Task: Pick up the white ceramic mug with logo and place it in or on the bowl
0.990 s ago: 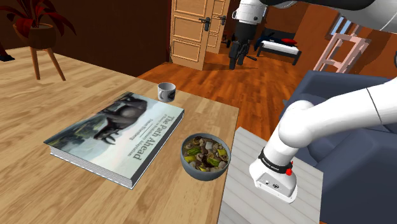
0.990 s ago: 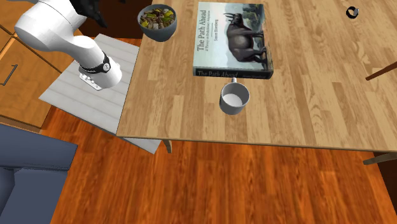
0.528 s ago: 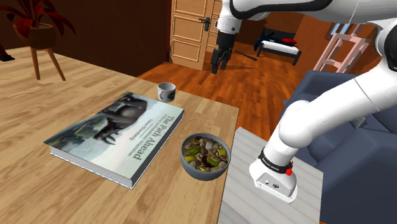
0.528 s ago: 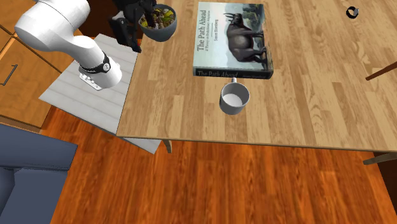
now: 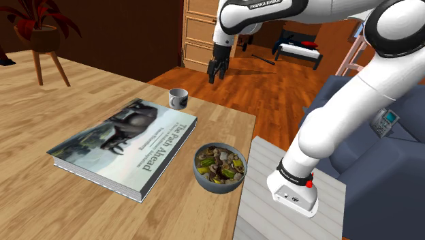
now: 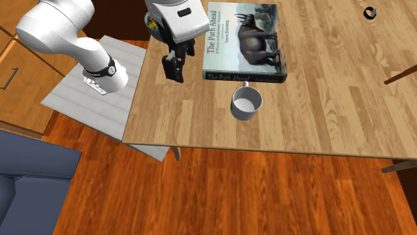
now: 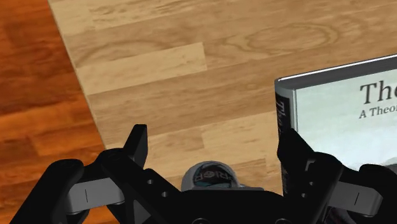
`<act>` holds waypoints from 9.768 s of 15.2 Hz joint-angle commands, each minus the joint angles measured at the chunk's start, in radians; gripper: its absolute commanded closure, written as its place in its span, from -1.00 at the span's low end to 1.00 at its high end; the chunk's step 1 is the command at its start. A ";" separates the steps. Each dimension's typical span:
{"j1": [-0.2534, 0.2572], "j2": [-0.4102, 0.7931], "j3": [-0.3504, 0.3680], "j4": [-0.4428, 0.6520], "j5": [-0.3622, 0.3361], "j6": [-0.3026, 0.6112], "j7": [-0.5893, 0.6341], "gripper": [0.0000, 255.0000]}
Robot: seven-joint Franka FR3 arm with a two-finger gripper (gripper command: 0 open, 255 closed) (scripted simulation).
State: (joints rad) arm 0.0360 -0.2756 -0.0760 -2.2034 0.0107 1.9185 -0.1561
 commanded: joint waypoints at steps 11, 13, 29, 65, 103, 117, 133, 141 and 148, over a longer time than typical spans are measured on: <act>0.004 0.448 -0.006 0.310 0.055 0.150 -0.060 -1.00; 0.001 0.527 -0.004 0.383 0.064 0.158 -0.069 -1.00; -0.005 0.717 0.006 0.494 0.085 0.241 -0.086 -1.00; -0.004 0.623 0.000 0.669 0.069 -0.028 -0.065 1.00; 0.208 -0.320 0.229 -0.223 0.122 -0.055 0.335 1.00; 0.358 -0.592 0.414 -0.393 0.285 -0.130 0.562 1.00; 0.376 -0.570 0.459 -0.544 0.330 0.043 0.551 1.00; 0.376 -0.568 0.459 -0.543 0.330 0.043 0.552 -1.00; 0.363 -0.599 0.419 -0.436 0.293 -0.094 0.556 -1.00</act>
State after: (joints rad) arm 0.4008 -0.8745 0.3471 -2.6566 0.3083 1.8417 0.3981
